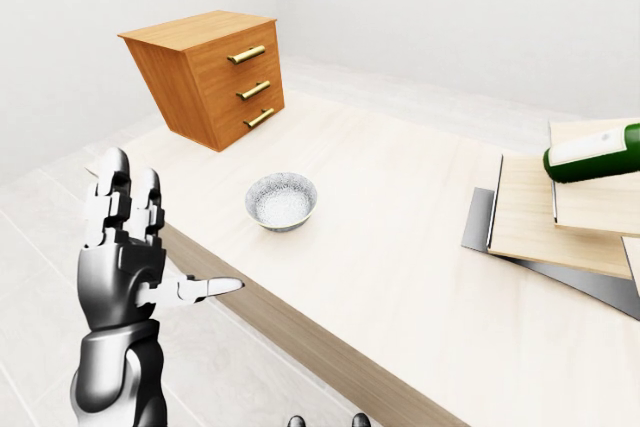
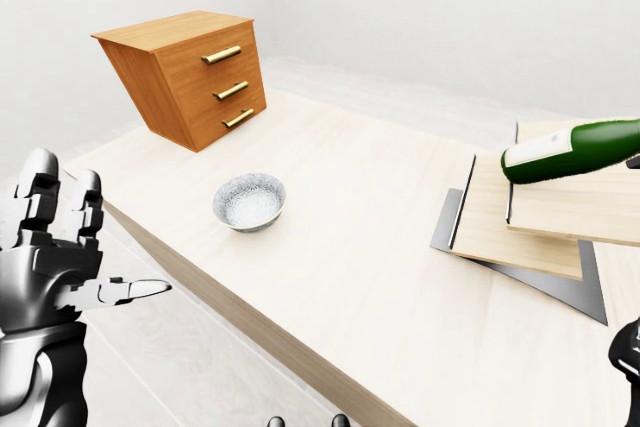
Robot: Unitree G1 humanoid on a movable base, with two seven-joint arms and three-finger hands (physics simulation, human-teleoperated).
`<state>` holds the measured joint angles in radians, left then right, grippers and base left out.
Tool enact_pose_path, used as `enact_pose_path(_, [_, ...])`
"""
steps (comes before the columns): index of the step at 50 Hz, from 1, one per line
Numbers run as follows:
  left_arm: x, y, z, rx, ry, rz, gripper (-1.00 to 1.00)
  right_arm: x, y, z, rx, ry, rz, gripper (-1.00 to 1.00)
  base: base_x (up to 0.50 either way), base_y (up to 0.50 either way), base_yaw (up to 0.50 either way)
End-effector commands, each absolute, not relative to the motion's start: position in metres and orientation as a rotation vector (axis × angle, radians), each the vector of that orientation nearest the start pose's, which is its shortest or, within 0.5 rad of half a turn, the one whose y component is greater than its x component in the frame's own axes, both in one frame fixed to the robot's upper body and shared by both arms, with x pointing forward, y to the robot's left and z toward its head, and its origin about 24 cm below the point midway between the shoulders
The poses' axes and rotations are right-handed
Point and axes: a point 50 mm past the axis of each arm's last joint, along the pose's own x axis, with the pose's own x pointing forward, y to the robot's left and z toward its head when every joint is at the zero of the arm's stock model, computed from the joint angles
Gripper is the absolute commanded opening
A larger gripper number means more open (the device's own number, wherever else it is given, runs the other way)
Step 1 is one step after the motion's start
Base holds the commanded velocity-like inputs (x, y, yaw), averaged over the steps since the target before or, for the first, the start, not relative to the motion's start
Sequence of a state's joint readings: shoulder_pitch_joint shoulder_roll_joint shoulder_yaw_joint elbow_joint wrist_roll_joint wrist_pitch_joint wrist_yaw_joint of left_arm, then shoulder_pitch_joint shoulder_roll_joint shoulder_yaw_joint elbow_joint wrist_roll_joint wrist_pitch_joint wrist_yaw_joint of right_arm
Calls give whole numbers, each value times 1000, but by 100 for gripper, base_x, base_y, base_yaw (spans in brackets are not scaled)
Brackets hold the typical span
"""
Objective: Put the wine bottle on the wine rack.
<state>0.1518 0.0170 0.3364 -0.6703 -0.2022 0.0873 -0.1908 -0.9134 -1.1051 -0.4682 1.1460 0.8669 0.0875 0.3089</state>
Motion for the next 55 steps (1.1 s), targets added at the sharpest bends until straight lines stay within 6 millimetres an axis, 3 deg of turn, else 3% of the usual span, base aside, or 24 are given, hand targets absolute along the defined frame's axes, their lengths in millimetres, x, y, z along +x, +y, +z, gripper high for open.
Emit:
enact_pose_path(1, [191,216,154,-1,-457,100,100,275,-460,224,461,-302,-511,-100,0,0,0])
enact_pose_path(27, [191,216,155,-4,-462,97,100,268,-467,214,491,-271,-601,-100,0,0,0])
enact_pose_path(55, [189,215,157,-3,-471,97,100,237,-489,206,512,-264,-734,-100,0,0,0])
